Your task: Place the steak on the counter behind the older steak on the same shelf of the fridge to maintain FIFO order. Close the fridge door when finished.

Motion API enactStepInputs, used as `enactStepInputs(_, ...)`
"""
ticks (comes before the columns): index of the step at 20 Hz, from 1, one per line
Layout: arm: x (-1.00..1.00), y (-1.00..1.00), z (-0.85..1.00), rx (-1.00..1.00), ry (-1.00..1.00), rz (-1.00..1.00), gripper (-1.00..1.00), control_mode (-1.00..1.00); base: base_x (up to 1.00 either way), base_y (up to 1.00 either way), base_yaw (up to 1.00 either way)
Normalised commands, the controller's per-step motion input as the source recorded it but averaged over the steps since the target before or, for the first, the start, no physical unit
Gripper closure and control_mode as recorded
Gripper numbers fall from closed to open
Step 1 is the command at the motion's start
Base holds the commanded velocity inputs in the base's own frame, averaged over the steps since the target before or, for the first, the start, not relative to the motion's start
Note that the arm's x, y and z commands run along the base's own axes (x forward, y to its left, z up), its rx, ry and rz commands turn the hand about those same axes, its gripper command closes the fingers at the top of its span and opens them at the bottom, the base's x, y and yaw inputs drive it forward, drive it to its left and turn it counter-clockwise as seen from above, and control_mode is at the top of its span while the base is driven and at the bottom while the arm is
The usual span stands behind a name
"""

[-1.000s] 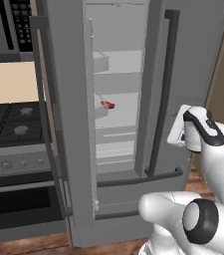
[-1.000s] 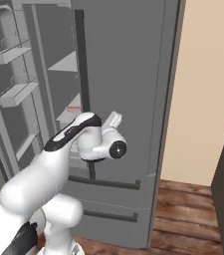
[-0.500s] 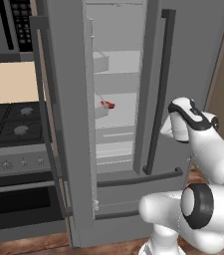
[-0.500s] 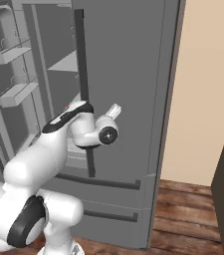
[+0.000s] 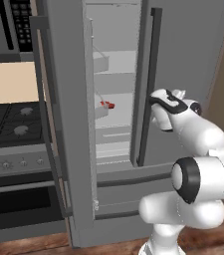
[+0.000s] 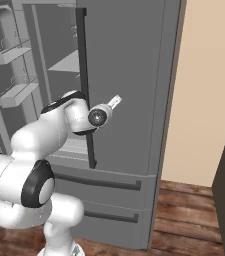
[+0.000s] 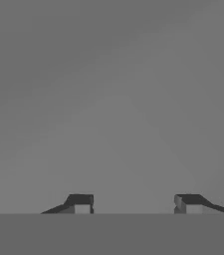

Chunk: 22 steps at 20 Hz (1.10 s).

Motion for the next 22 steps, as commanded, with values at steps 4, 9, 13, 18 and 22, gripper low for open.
enactStepInputs(4,0.48,0.00,0.04,0.00,0.09,-0.12,-1.00,-1.00,0.00,0.00,0.00)
enactStepInputs(9,0.10,0.00,0.04,0.00,0.02,-0.12,-1.00,-1.00,0.00,0.00,0.00)
enactStepInputs(13,-0.67,-0.04,0.26,0.00,-0.02,-0.11,-1.00,-1.00,0.00,0.00,0.00)
enactStepInputs(18,-1.00,-0.17,0.84,0.00,0.00,-0.14,-1.00,-1.00,0.00,0.00,0.00)
enactStepInputs(22,-1.00,-0.21,1.00,0.00,0.04,-0.17,-1.00,-1.00,0.00,0.00,0.00)
